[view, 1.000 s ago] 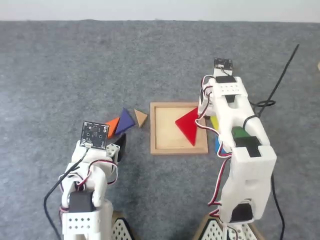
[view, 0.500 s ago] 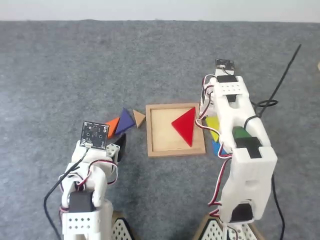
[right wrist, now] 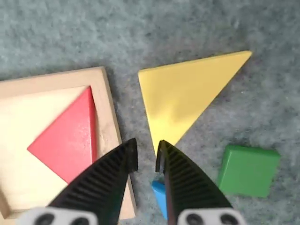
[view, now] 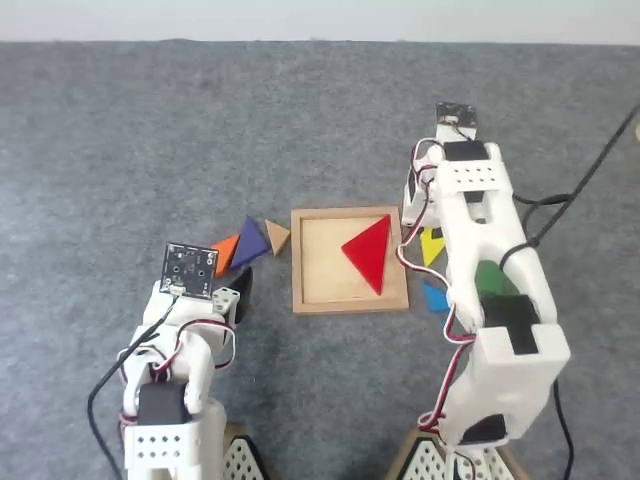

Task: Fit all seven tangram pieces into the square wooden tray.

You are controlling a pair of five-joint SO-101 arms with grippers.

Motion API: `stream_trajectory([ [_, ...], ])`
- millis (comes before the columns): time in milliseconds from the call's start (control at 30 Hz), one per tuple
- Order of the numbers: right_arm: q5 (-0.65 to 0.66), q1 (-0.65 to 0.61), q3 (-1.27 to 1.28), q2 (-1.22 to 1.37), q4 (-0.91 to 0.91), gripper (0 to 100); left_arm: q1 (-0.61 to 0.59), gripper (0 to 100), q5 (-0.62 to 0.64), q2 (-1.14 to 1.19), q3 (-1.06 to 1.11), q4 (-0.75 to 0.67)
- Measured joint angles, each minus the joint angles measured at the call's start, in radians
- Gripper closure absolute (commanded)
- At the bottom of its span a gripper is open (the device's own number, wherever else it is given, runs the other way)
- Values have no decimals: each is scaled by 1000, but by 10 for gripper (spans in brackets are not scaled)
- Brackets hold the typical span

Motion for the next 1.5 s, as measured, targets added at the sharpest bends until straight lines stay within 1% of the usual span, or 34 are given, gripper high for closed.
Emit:
stream_trajectory([
  [33,0,5,14,0,-23,888,0,749,0,0,0,0],
  [100,-6,20,32,0,-87,799,0,749,0,0,0,0],
  [167,-63,17,41,0,-150,702,0,749,0,0,0,0],
  [233,-143,12,41,0,-190,648,0,749,0,0,0,0],
  [300,-195,9,41,0,-213,653,0,749,0,0,0,0],
  [433,-215,-12,40,26,-262,675,-2,749,0,0,0,0],
  [567,-226,-5,29,126,-278,675,0,749,0,0,0,0],
  [733,-311,-9,-41,229,-279,675,0,749,0,0,0,0],
  [900,-353,-6,-126,279,-236,675,-2,749,0,0,0,0],
  [1167,-486,0,-215,341,-198,677,-2,749,0,0,0,0],
  [1333,-502,0,-222,341,-184,678,0,749,0,0,0,0],
  [1500,-505,0,-238,342,-132,684,0,749,0,0,0,0],
])
